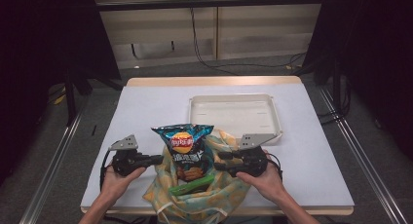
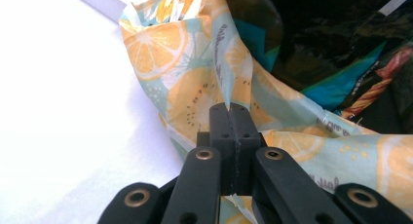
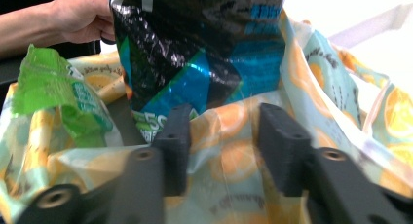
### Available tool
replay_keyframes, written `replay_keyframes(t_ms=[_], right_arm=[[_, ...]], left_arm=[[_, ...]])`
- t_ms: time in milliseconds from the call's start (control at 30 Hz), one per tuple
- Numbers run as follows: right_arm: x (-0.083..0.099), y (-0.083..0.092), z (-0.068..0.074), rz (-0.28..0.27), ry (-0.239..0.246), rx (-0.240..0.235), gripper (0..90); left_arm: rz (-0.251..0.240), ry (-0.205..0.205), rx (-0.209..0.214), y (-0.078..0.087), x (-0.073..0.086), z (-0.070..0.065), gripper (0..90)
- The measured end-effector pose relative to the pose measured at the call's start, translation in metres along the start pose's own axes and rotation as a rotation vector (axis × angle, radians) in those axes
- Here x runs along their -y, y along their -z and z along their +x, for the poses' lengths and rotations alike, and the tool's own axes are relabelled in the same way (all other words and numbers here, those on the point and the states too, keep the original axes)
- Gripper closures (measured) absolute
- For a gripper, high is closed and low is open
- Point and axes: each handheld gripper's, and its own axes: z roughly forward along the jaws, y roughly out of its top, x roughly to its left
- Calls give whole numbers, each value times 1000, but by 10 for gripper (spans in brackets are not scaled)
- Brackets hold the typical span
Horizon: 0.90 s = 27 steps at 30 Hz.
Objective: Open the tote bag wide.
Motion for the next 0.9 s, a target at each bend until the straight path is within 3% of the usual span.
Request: replay_keyframes(t_ms=[67,100,133,267,433,600,700,733,800,867,900], right_arm=[[2,1,0,-1,7,-5,801],[2,1,0,-1,7,-5,801],[6,2,1,10,16,-2,897],[10,7,2,26,23,7,900],[27,24,-9,53,-9,63,900],[38,30,-9,62,-26,61,900],[38,31,-5,64,-15,73,900],[38,31,-5,62,-13,72,900],[37,31,-4,52,-7,73,900],[35,32,-4,39,-4,72,898],[31,33,-4,5,-6,59,814]], left_arm=[[21,-6,3,0,4,-1,900],[21,-6,3,0,4,-1,900],[47,-15,0,0,7,-3,900],[73,-26,7,0,12,-7,900],[108,-29,26,0,19,-12,900],[135,-45,43,0,24,-19,900],[123,-44,51,1,24,-18,900],[107,-27,79,0,25,-16,900],[86,-17,93,0,26,-14,898],[74,-7,101,1,26,-14,853],[42,-1,110,2,25,-15,815]])
